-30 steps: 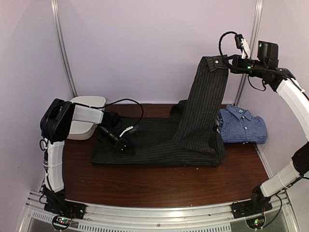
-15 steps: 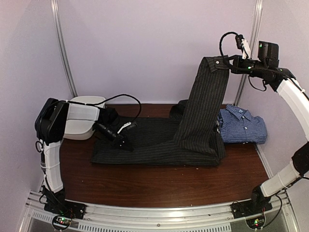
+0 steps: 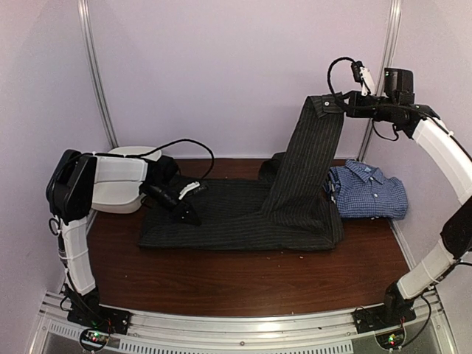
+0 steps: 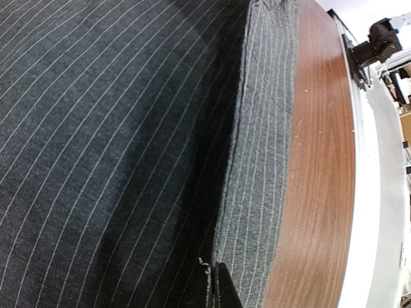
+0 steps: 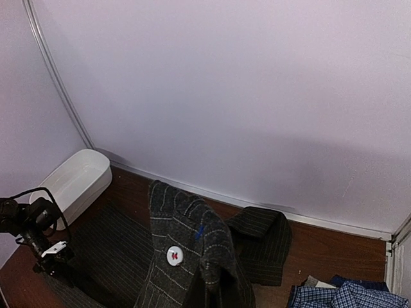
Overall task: Fold and stack the long sleeve shirts
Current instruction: Fold the flattened shirt at the center of the board.
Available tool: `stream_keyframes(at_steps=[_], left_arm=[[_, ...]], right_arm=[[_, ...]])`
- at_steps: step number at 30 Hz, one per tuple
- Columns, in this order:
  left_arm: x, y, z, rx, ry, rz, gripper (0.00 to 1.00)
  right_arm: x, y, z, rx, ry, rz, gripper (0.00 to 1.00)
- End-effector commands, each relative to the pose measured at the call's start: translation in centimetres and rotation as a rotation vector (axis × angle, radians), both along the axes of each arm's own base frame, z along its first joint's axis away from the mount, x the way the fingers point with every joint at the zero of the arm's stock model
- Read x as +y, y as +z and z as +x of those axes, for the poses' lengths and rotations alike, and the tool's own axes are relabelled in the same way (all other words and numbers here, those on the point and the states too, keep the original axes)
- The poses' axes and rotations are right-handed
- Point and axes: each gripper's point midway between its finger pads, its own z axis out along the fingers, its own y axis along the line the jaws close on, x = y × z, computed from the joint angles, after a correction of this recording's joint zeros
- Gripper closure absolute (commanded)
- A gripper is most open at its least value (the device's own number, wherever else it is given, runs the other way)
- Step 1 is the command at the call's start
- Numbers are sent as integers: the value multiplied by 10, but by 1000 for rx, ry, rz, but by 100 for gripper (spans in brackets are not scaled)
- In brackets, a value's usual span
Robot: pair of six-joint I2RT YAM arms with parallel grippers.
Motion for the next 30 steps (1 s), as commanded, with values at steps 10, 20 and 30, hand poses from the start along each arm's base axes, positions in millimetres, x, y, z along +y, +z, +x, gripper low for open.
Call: stream_keyframes(at_steps=[10, 20, 30], left_arm=[[-22, -13, 11, -61, 25, 84, 100], [-29, -28, 0, -54, 6, 147, 100], [-1, -44, 5, -81, 90, 311, 78]], right_arm=[[-7, -27, 26, 54, -46, 1, 100], [-11, 14, -17, 2, -40, 30, 100], [-16, -1, -17, 33, -70, 9, 100]])
